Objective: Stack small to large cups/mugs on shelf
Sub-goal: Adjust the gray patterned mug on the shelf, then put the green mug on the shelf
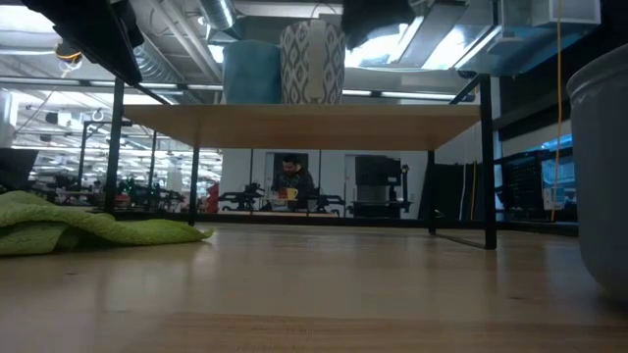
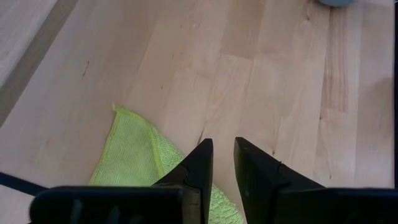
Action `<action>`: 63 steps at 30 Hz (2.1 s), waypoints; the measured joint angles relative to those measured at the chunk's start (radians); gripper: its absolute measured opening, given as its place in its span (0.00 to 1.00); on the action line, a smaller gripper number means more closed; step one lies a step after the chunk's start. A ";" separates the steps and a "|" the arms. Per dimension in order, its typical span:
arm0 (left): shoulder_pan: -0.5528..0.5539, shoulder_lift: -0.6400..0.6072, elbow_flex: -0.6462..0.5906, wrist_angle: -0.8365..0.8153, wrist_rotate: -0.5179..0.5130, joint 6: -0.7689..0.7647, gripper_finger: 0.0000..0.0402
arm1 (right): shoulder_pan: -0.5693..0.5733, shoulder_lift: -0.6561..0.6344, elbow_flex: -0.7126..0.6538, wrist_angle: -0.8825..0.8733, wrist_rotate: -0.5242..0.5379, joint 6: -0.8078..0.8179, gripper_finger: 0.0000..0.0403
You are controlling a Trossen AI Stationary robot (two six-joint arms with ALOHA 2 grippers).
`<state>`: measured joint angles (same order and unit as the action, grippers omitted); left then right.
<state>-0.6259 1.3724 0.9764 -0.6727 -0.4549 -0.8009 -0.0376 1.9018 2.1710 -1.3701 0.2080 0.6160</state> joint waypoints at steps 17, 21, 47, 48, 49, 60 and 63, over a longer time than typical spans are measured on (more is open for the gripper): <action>-0.003 0.000 0.000 -0.028 0.000 0.000 0.15 | 0.006 0.037 -0.035 0.026 -0.029 0.082 0.33; -0.003 0.000 0.000 -0.032 -0.001 0.000 0.15 | 0.009 0.037 -0.068 0.027 -0.040 0.094 0.33; 0.011 0.000 0.000 -0.045 -0.002 0.001 0.15 | 0.010 0.036 -0.049 0.004 -0.044 0.083 0.23; 0.011 0.000 0.000 -0.045 -0.002 0.001 0.15 | 0.010 0.035 -0.049 0.019 -0.044 0.080 0.23; 0.011 0.000 0.000 -0.045 -0.002 0.001 0.15 | 0.010 0.035 -0.049 0.040 -0.044 0.073 0.23; 0.011 0.000 0.000 -0.045 -0.001 0.002 0.15 | 0.015 0.029 0.189 -0.141 0.183 0.044 0.23; 0.011 0.000 0.000 -0.042 -0.001 0.023 0.15 | 0.015 -0.025 0.104 -0.193 0.183 0.113 0.23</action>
<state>-0.6147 1.3727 0.9764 -0.7152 -0.4561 -0.7775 -0.0227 1.8768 2.2749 -1.5630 0.3905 0.7287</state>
